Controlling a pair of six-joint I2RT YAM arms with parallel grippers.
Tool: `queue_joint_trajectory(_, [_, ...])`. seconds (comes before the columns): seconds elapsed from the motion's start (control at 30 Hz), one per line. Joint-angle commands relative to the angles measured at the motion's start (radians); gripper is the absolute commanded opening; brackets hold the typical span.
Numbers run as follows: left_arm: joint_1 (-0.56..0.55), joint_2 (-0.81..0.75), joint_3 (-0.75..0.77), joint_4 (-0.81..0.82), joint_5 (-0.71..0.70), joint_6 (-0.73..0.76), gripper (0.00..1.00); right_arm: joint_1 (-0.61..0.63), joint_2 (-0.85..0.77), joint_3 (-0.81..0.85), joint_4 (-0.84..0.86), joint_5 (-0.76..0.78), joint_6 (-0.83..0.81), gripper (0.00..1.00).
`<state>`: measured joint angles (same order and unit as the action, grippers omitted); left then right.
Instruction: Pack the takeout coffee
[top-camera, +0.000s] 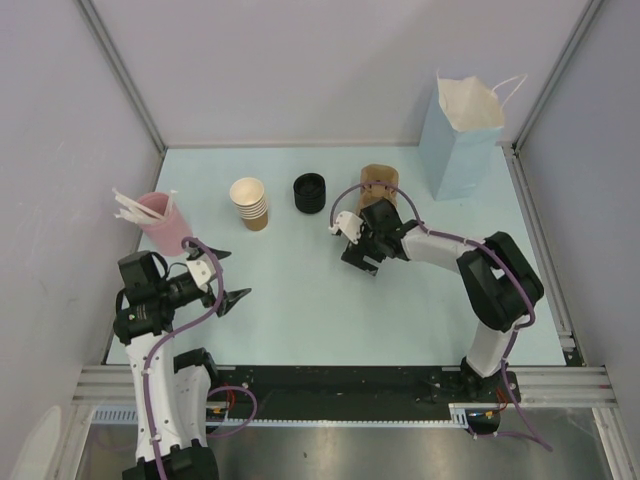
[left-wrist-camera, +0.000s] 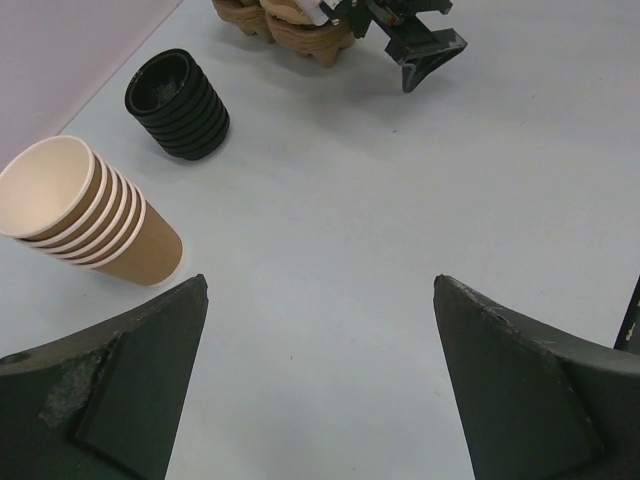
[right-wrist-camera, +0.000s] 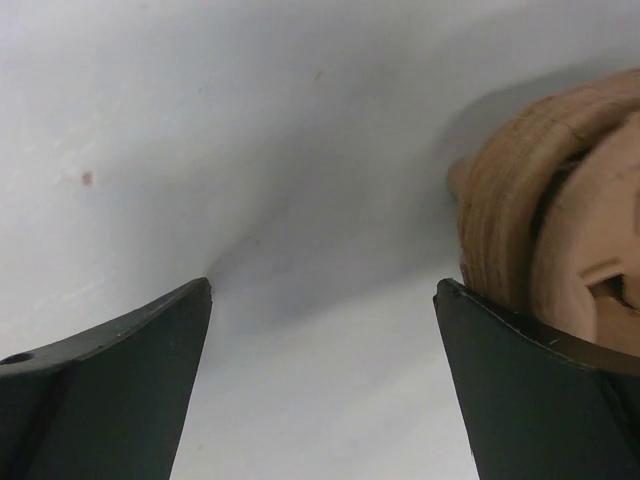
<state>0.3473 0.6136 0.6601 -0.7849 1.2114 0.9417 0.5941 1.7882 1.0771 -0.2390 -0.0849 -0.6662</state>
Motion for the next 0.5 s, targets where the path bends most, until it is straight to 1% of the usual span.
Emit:
queue_joint_trajectory(0.0, [0.005,0.002,-0.007,0.041,0.056,0.02,1.0,0.018,0.046,0.015,0.148,0.077,-0.016,1.0])
queue_joint_trajectory(0.2, [0.004,0.011,-0.007,0.044,0.053,0.017,1.0,0.024,0.106,0.078,0.216,0.085,-0.01,1.0])
queue_joint_trajectory(0.3, [0.004,0.014,-0.007,0.05,0.05,0.008,1.0,0.021,0.175,0.182,0.231,0.143,-0.012,1.0])
queue_joint_trajectory(0.47, [0.005,0.023,-0.01,0.069,0.04,-0.007,1.0,0.016,0.298,0.334,0.218,0.132,-0.001,1.0])
